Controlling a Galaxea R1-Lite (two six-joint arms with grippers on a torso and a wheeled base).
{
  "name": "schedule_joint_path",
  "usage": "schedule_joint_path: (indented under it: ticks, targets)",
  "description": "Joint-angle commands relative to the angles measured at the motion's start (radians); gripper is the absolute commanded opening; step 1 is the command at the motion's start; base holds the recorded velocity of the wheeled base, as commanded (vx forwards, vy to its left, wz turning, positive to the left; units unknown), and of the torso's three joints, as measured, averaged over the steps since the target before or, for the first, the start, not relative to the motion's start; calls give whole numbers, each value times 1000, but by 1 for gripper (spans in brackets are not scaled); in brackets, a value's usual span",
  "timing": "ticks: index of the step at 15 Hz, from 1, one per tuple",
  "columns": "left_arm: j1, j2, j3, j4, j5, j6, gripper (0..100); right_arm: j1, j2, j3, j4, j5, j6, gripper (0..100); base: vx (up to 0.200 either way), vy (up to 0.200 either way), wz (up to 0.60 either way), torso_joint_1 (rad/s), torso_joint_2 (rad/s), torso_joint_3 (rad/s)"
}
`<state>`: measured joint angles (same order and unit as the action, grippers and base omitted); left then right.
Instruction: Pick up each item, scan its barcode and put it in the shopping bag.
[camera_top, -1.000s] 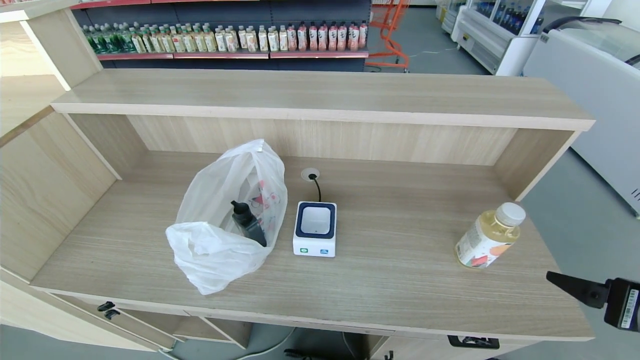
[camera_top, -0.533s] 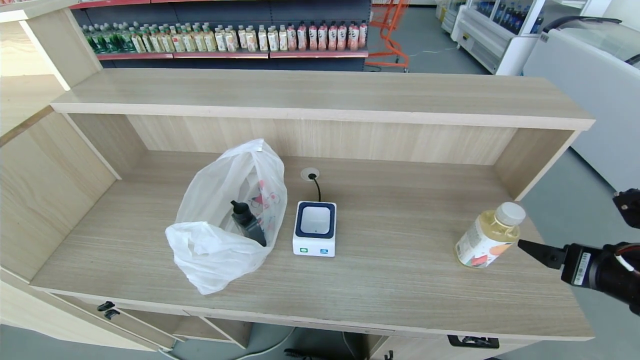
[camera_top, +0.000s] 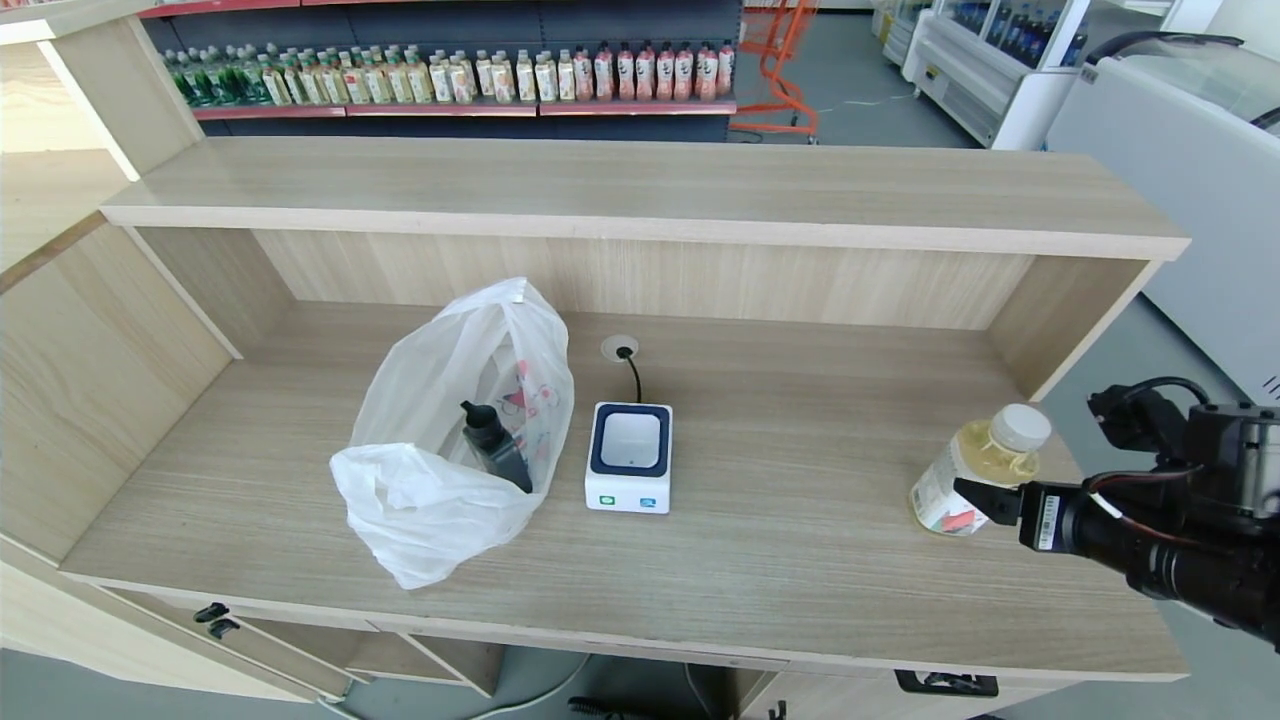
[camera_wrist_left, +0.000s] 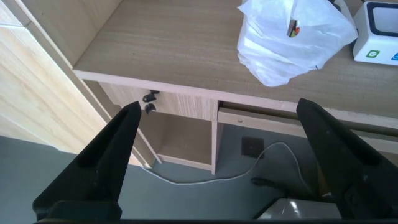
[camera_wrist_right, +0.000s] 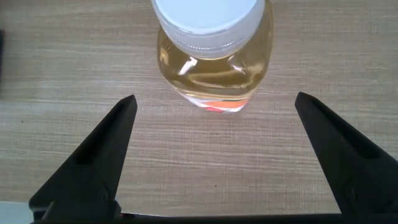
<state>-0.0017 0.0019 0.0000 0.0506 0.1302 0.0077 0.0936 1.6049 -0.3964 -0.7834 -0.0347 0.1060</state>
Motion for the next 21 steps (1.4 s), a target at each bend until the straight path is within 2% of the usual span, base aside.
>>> schedule_joint_path:
  ticks: [1, 7, 20, 21]
  targets:
    - [0, 0, 0, 0, 0, 0, 100, 20, 79, -2, -31, 1, 0, 100, 0, 0, 0, 0, 0, 0]
    - [0, 0, 0, 0, 0, 0, 100, 58, 194, -9, -203, 1, -3, 100, 0, 0, 0, 0, 0, 0]
    - [0, 0, 0, 0, 0, 0, 100, 66, 365, -88, -425, 6, -95, 100, 0, 0, 0, 0, 0, 0]
    - [0, 0, 0, 0, 0, 0, 100, 66, 383, -93, -455, 29, -103, 100, 0, 0, 0, 0, 0, 0]
